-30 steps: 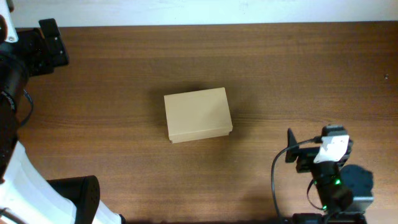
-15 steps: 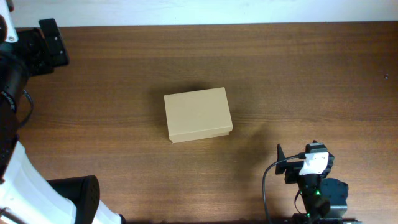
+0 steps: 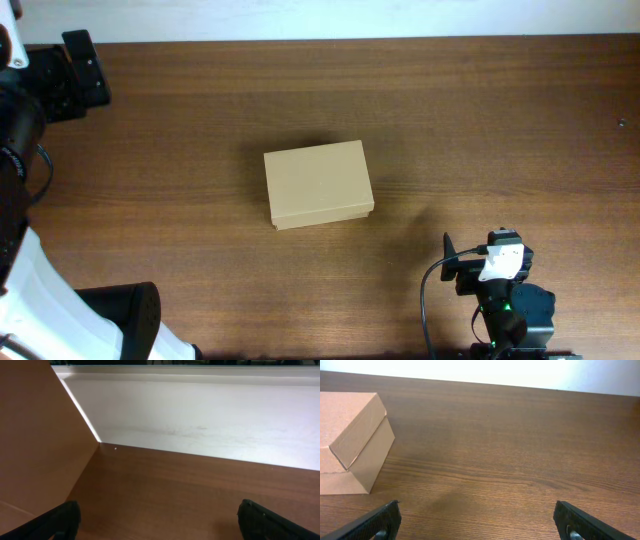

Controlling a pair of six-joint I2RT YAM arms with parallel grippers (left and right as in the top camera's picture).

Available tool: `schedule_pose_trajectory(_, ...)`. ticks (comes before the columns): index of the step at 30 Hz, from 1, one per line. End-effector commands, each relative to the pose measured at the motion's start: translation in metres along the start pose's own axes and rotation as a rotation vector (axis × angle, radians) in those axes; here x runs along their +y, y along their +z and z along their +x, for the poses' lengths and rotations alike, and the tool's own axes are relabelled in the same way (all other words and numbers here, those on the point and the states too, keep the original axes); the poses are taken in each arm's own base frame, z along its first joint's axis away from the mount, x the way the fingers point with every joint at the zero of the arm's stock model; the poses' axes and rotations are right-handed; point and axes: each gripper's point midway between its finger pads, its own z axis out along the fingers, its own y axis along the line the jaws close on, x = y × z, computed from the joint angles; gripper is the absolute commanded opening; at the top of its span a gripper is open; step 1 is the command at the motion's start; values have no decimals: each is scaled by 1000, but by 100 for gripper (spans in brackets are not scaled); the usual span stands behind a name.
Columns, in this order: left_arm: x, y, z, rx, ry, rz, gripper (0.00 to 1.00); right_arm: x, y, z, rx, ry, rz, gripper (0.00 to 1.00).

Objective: Pack container

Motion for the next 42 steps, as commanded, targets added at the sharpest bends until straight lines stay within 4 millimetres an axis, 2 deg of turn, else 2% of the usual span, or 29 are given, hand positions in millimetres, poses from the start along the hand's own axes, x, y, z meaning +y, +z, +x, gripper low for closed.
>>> schedule_pose_trajectory(1, 2, 0, 0, -1, 3, -10, 100, 0, 0, 1, -6, 10, -2, 99)
schedule_pose_trajectory(19, 2, 0, 0, -1, 3, -9, 100, 0, 0, 1, -7, 9, -2, 99)
schedule_pose_trajectory(22, 5, -12, 0, -14, 1, -17, 100, 0, 0, 1, -7, 9, -2, 99)
schedule_pose_trajectory(25, 9, -30, 9, 2, 5, -17, 100, 0, 0, 1, -6, 10, -2, 99)
schedule_pose_trajectory(30, 10, -46, 34, 27, 8, -4, 100, 0, 0, 1, -7, 9, -2, 99)
schedule_pose_trajectory(33, 4, -45, 52, 1, 4, 26, 100, 0, 0, 1, -6, 10, -2, 99)
schedule_pose_trajectory(36, -1, -42, 78, -25, -1, 52, 100, 0, 0, 1, -6, 10, -2, 99)
schedule_pose_trajectory(39, -3, -36, 119, -17, 1, 60, 100, 0, 0, 1, -7, 9, -2, 99)
schedule_pose_trajectory(42, -6, -26, 170, 26, 7, 64, 100, 0, 0, 1, -7, 9, -2, 99)
